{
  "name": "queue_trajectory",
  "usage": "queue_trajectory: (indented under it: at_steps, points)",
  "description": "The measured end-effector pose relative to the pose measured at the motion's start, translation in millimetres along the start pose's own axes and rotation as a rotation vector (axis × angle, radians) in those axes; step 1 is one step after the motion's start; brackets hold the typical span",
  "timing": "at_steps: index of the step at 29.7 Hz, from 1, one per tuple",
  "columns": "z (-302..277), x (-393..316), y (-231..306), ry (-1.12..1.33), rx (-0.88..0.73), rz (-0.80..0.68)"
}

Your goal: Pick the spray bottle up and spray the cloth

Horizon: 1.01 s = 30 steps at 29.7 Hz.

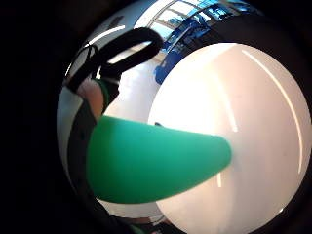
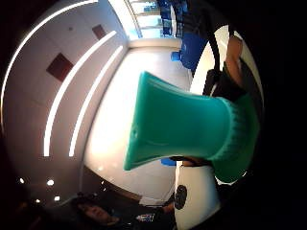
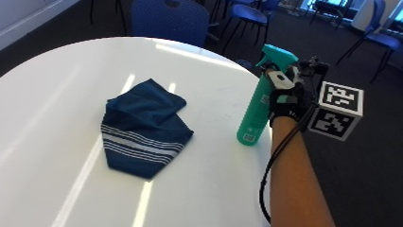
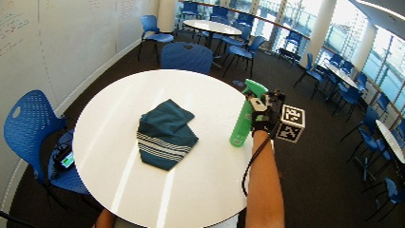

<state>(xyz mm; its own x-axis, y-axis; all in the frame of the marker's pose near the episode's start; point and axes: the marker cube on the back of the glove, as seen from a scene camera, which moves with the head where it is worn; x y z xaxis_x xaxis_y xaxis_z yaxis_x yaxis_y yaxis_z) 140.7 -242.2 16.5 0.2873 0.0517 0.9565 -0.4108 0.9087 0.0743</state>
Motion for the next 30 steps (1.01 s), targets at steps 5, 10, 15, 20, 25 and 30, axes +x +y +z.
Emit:
queue_trajectory:
  at_steps: [5, 10, 15, 20, 25, 30]
  points:
    - [-1, -1, -3, -0.007, 0.083, -0.067]
    - [2, -8, -7, -0.01, 0.134, -0.172]
    - [14, -26, -11, -0.019, 0.144, -0.247]
    - [21, -39, -12, -0.025, 0.153, -0.286]
    - [18, -39, -10, -0.023, 0.17, -0.295]
    - [18, -34, -7, -0.03, 0.161, -0.293]
